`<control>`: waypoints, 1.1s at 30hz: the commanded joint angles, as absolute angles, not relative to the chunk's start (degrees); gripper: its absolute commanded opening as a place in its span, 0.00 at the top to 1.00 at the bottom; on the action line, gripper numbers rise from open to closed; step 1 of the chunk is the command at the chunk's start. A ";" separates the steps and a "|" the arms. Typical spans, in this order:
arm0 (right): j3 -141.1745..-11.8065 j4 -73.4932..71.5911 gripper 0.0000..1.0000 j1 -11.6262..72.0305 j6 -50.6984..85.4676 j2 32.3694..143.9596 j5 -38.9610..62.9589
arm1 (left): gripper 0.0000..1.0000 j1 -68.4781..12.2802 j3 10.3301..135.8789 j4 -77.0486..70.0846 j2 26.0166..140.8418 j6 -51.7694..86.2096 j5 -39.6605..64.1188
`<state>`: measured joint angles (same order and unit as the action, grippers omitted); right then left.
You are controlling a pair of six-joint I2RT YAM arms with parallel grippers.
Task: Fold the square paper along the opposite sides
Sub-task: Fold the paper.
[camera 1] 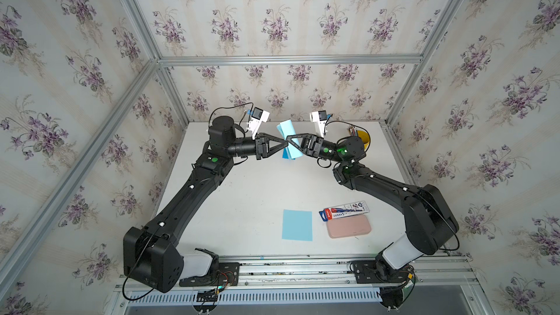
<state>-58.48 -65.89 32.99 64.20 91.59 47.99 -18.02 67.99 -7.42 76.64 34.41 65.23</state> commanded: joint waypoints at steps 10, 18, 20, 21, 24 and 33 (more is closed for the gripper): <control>-58.71 -61.33 0.66 33.70 59.24 90.66 47.24 | 0.79 -18.11 68.03 -6.23 76.05 32.13 64.54; -59.11 -59.71 0.65 33.73 58.20 89.50 47.29 | 0.94 -18.02 68.16 -4.68 76.11 31.23 63.26; -59.24 -59.18 0.64 33.75 57.84 89.06 47.29 | 0.97 -17.94 68.43 -4.36 76.37 31.31 62.90; -59.22 -58.93 0.63 33.70 57.67 88.90 47.35 | 1.00 -17.89 68.53 -4.30 76.54 31.38 62.89; -59.24 -58.36 0.60 33.68 57.09 88.47 47.53 | 1.00 -17.84 68.56 -4.44 76.73 31.64 62.91; -60.39 -63.09 0.39 28.48 63.10 89.08 55.96 | 1.00 -17.74 67.58 -9.81 75.59 31.30 69.16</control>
